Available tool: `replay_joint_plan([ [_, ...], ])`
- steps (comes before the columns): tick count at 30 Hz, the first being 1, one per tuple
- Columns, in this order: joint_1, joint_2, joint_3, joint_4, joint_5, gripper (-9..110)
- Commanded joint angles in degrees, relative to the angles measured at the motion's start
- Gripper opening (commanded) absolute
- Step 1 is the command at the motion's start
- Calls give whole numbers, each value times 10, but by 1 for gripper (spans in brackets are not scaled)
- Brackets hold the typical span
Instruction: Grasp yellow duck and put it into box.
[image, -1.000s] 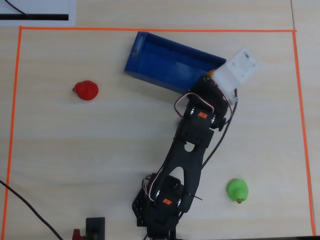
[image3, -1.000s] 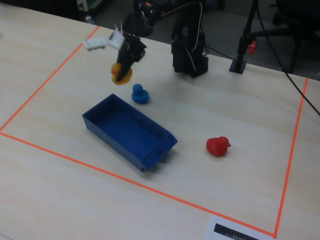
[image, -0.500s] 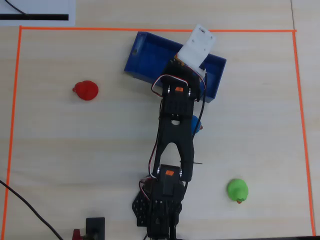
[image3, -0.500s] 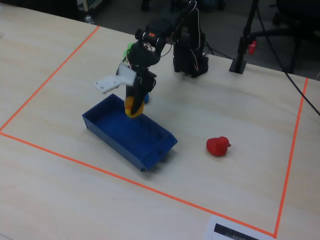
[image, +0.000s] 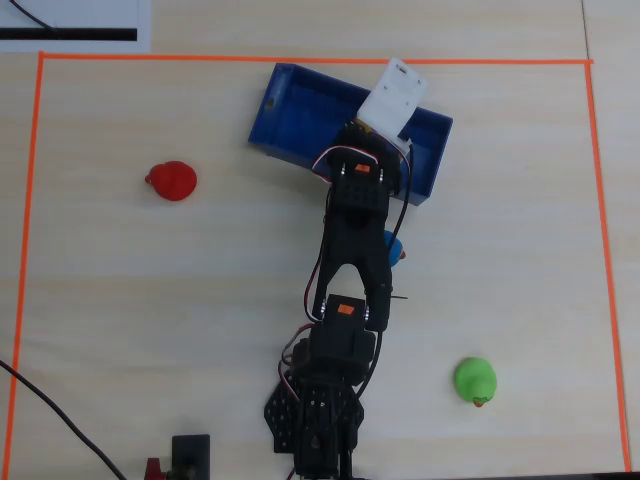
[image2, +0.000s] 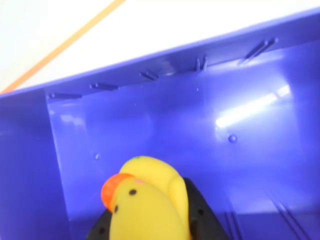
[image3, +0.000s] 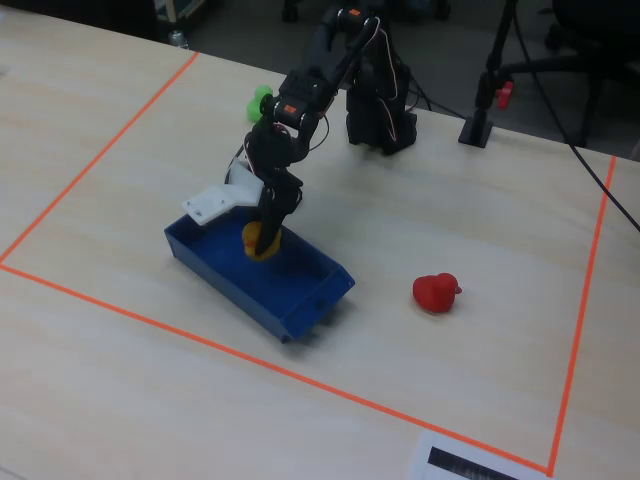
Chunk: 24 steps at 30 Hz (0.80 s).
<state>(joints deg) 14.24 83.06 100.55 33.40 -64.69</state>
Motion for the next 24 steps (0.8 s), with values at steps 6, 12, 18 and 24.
replay_joint_plan([
  [6,21,11,-23,-14,-39,22],
  [12,33,25,-24,-9,-44,29],
  [18,40,42,-23,-9,-40,30],
  [24,50,103,-26,8,-25,24],
])
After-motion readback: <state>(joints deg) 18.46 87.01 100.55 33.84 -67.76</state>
